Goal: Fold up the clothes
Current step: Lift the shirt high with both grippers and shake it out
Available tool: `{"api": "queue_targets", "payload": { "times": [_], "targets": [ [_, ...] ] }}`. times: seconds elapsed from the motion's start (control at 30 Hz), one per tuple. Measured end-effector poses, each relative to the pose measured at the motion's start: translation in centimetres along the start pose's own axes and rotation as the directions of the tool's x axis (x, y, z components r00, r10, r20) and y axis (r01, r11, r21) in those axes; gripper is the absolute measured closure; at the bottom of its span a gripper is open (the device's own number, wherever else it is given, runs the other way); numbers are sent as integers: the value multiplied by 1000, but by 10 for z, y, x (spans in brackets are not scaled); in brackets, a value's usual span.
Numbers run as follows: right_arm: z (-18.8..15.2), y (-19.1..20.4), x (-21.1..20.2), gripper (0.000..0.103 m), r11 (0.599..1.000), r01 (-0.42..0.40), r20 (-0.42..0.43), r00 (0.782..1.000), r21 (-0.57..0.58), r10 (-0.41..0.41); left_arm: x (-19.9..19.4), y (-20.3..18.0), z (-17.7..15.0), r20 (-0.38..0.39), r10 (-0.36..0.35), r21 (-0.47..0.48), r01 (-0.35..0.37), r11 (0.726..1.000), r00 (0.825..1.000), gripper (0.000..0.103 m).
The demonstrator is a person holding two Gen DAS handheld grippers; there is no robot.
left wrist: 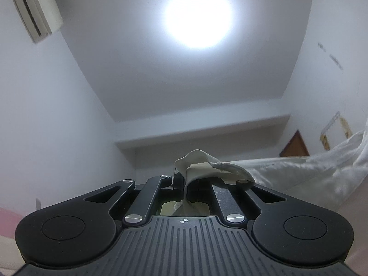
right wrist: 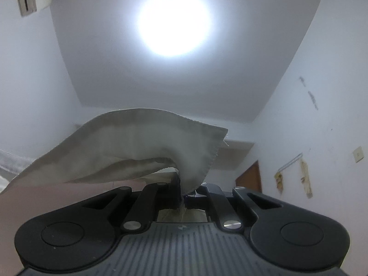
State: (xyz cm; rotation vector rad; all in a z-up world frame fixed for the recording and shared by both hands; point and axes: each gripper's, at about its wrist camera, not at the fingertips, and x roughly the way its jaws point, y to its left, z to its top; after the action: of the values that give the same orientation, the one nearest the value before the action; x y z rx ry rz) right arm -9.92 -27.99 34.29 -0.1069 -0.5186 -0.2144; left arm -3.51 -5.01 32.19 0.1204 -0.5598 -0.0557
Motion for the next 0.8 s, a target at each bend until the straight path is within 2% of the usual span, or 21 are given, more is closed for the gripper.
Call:
{"api": "queue_targets", "payload": {
  "times": [0.13,0.23,0.3,0.43,0.53,0.63,0.7,0.8],
  "targets": [
    [-44,14,33,100,1000,-13,-87,996,-23,11,35,-5,-44,-113,-4,12,5,1000,994,100],
    [-87,25,63,100,999,-21,-162,987,-44,13,69,-14,-89,-202,-7,24,12,1000,979,100],
    [-120,32,86,100,998,-26,-219,976,-52,14,93,-19,-123,-266,-11,27,19,999,964,100],
    [-203,47,142,100,996,-59,-360,933,-66,31,142,-30,-201,-393,-7,29,20,999,919,100],
    [-268,63,181,100,991,-92,-441,897,-101,38,178,-38,-267,-493,4,36,16,999,870,100],
    [-341,79,220,100,983,-130,-535,844,-131,41,200,-42,-340,-585,23,62,16,998,811,100],
    [-398,92,241,100,978,-159,-609,792,-137,44,209,-41,-389,-647,35,74,17,997,762,100],
    [-479,113,262,100,973,-195,-711,701,-125,49,216,-37,-463,-741,48,86,24,996,669,100]
  ]
}}
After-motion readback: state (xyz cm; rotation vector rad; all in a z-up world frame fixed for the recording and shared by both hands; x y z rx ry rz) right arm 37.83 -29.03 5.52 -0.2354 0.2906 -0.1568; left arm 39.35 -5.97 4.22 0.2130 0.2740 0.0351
